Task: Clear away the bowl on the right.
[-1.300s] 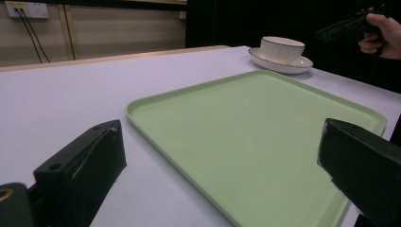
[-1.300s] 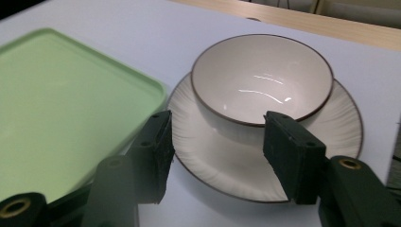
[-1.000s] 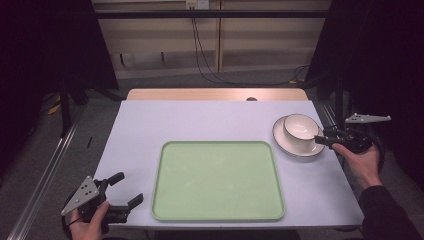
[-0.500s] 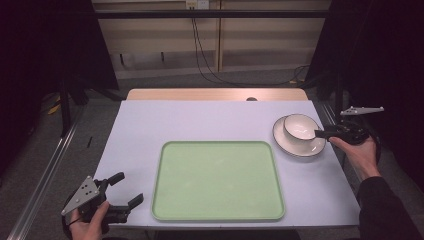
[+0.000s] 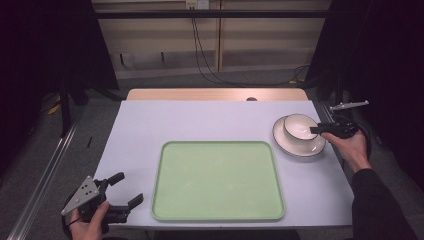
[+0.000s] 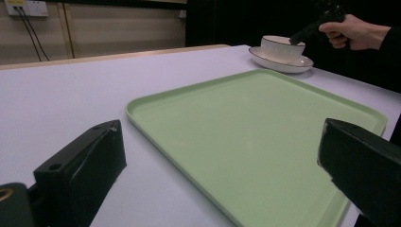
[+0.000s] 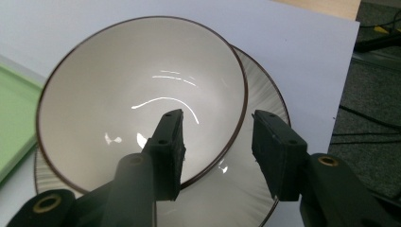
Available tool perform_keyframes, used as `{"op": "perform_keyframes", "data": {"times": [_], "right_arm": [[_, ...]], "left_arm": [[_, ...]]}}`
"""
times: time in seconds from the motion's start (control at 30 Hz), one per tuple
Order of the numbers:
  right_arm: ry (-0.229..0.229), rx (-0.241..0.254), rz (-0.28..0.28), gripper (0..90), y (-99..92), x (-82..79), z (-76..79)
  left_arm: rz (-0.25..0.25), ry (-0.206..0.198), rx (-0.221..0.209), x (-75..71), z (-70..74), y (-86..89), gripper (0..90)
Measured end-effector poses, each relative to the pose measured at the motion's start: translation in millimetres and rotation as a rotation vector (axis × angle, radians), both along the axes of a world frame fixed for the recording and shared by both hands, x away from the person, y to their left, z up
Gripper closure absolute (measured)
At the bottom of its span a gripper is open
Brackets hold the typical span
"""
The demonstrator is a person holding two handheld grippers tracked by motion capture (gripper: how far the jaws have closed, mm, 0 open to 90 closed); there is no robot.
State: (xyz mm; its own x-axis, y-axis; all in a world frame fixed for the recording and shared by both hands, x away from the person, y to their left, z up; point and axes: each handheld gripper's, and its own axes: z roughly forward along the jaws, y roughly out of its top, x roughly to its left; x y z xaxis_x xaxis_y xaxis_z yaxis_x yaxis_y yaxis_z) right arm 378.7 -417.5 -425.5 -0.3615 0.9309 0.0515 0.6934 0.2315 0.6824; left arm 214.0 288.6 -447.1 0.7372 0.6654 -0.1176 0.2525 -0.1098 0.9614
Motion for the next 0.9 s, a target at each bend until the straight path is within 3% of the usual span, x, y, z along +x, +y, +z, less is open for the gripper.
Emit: {"op": "perform_keyframes", "data": {"times": [0.17,0.43,0.47,0.63,0.9], "right_arm": [[0.019,0.003,-0.019,62.9,1.0,7.6,-3.9],[0.057,0.014,-0.034,68.3,2.9,15.0,-10.2],[0.081,0.018,-0.042,69.5,3.8,15.5,-11.3],[0.091,0.011,-0.065,73.3,5.7,18.0,-12.5],[0.122,0.011,-0.062,81.1,6.8,22.2,-14.2]], "left_arm": [[-0.002,0.004,-0.003,-0.1,0.0,-0.6,1.6],[-0.003,0.003,-0.003,0.1,-0.2,-0.2,1.6],[-0.003,0.004,-0.004,0.2,-0.2,-0.3,1.6],[-0.002,0.004,-0.002,-0.1,0.0,-0.5,1.6],[-0.007,0.004,0.005,0.6,-0.3,-0.3,1.6]]}}
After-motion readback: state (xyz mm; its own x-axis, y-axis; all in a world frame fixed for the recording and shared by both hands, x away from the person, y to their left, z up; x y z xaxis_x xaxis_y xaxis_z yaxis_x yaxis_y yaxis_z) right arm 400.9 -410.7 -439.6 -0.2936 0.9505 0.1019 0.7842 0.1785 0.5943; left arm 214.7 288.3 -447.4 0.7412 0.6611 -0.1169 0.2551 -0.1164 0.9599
